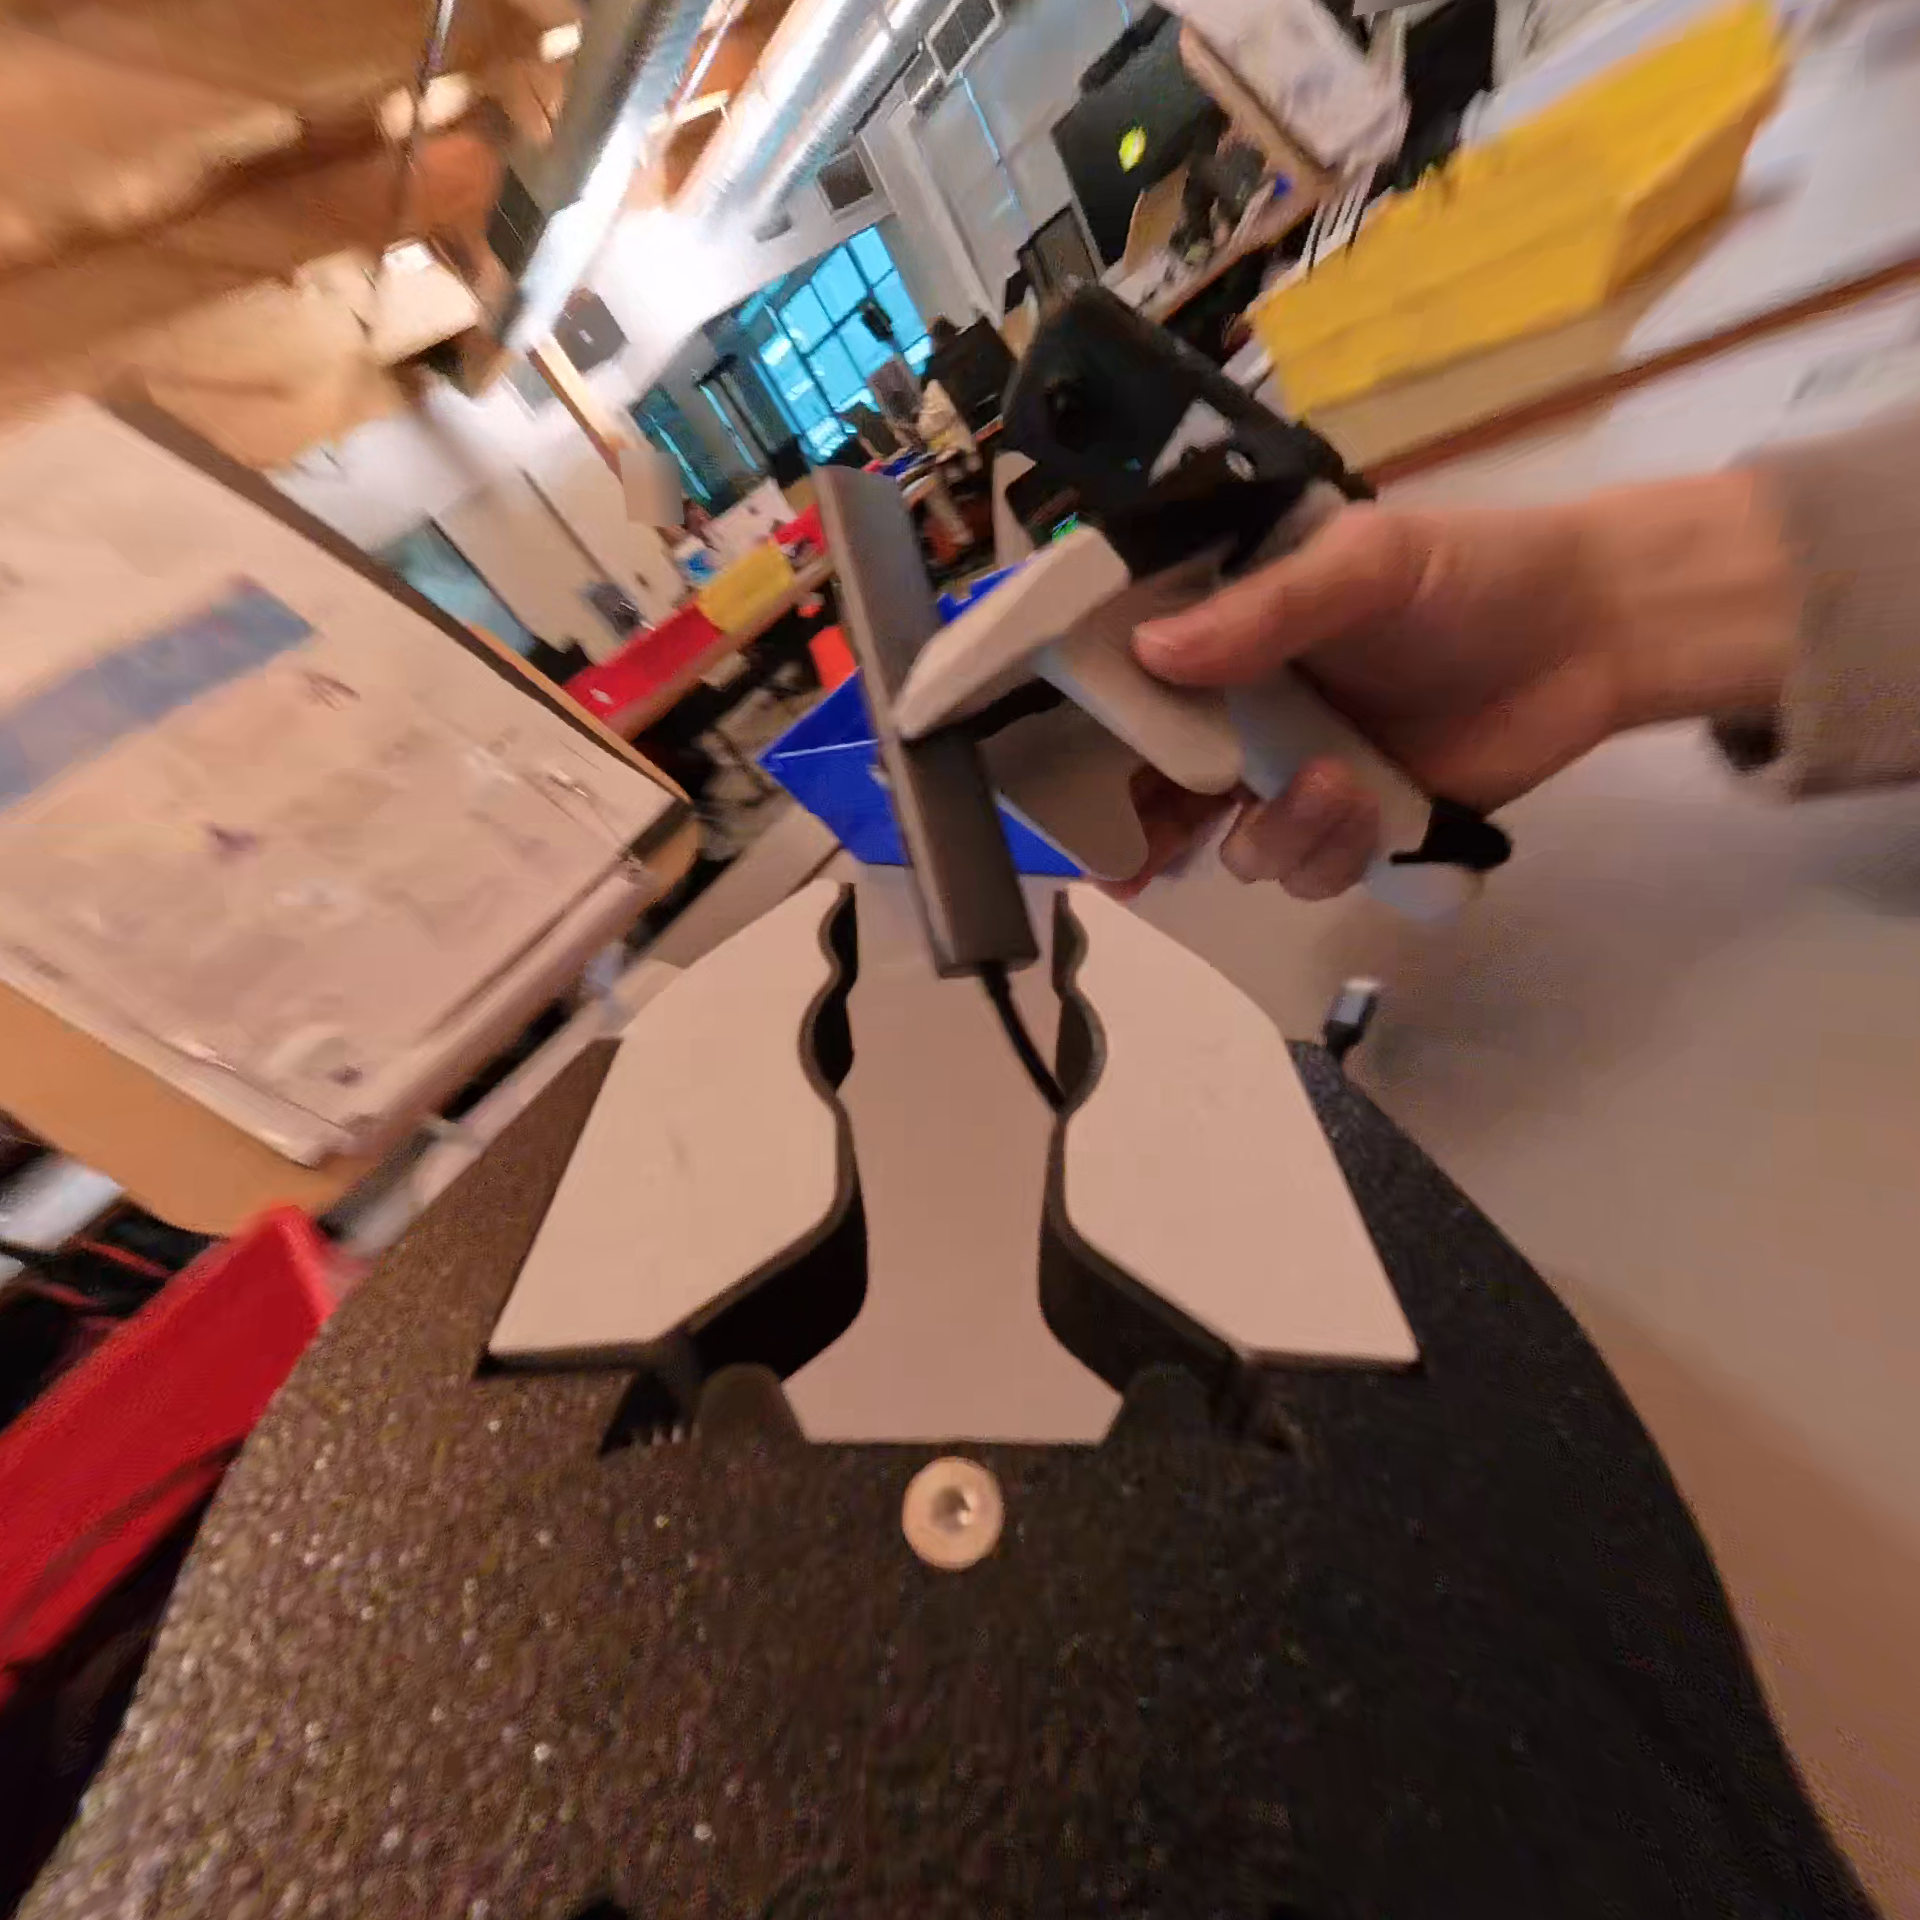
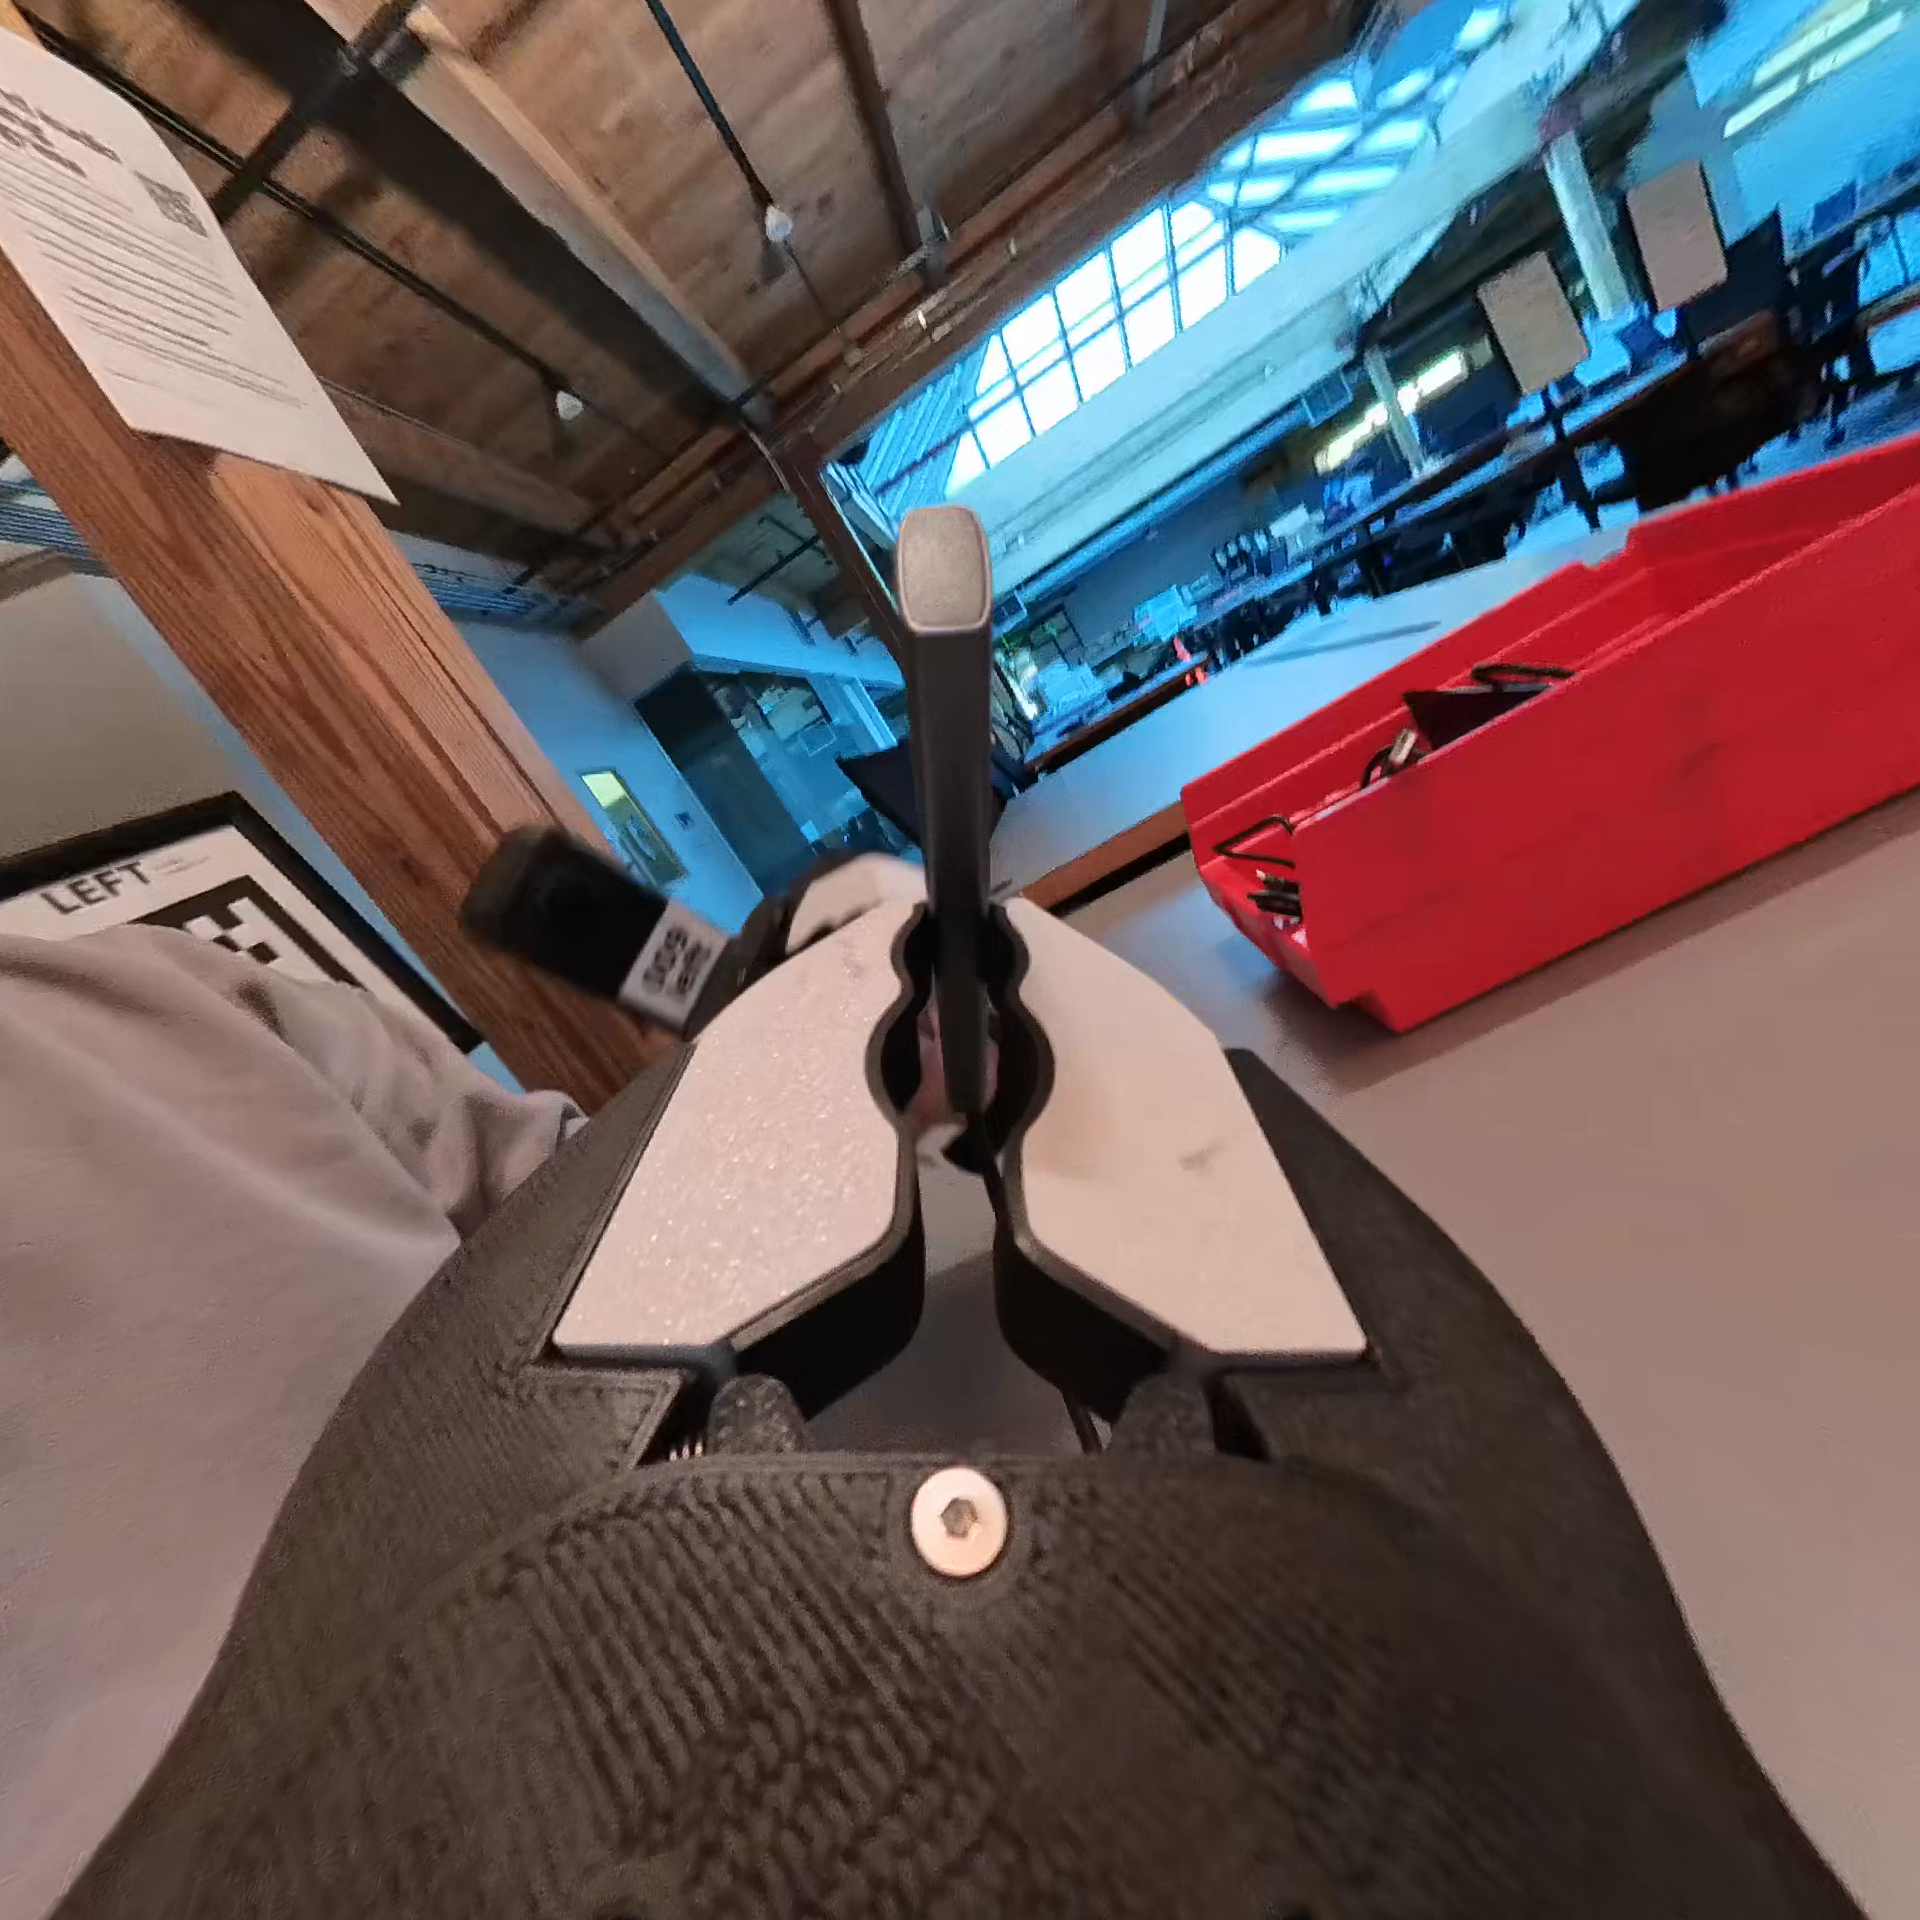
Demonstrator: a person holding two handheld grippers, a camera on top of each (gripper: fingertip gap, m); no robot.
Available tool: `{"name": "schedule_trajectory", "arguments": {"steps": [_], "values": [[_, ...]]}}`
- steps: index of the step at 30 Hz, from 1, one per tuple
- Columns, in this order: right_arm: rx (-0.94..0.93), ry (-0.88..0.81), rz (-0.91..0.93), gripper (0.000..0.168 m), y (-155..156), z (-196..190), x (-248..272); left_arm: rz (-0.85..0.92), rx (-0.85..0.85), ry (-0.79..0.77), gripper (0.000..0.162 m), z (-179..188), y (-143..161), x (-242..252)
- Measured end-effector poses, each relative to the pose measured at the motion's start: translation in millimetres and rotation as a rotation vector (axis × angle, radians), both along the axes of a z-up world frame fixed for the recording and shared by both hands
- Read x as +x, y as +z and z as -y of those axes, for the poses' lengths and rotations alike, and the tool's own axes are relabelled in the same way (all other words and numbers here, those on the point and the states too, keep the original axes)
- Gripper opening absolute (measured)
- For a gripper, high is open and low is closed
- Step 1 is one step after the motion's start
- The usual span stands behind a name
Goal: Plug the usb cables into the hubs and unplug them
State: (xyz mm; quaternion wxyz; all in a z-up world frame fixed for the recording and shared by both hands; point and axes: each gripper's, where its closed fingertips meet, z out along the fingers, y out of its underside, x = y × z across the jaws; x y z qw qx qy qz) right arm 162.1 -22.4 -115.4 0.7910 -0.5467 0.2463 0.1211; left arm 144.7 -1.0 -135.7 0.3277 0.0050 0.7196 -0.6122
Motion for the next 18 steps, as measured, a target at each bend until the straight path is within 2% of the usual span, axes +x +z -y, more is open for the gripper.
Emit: {"name": "schedule_trajectory", "arguments": {"steps": [2, 4, 7, 10, 15, 17, 18], "values": [[-0.091, 0.011, 0.0, 0.01, -5, 3, -3, -0.193, -0.09, -0.083, 0.04, -9, 15, 0], [-0.259, -0.019, 0.039, 0.01, -16, 1, -7, -0.362, -0.165, -0.131, 0.043, -19, 28, 2], [-0.553, -0.059, 0.127, 0.01, -33, -10, -13, -0.522, -0.174, -0.213, 0.048, -22, 33, -6], [-0.784, -0.078, 0.229, 0.01, -49, -26, -18, -0.542, -0.148, -0.232, 0.049, -18, 29, -11], [-0.957, 0.022, 0.339, 0.01, -76, -55, -35, -0.547, -0.011, -0.204, 0.044, -9, 0, -12], [-0.978, -0.011, 0.344, 0.01, -78, -58, -31, -0.55, 0.024, -0.228, 0.016, -7, -5, -17], [-0.962, -0.015, 0.334, 0.01, -77, -58, -30, -0.561, 0.018, -0.232, 0.014, -7, -5, -17]]}}
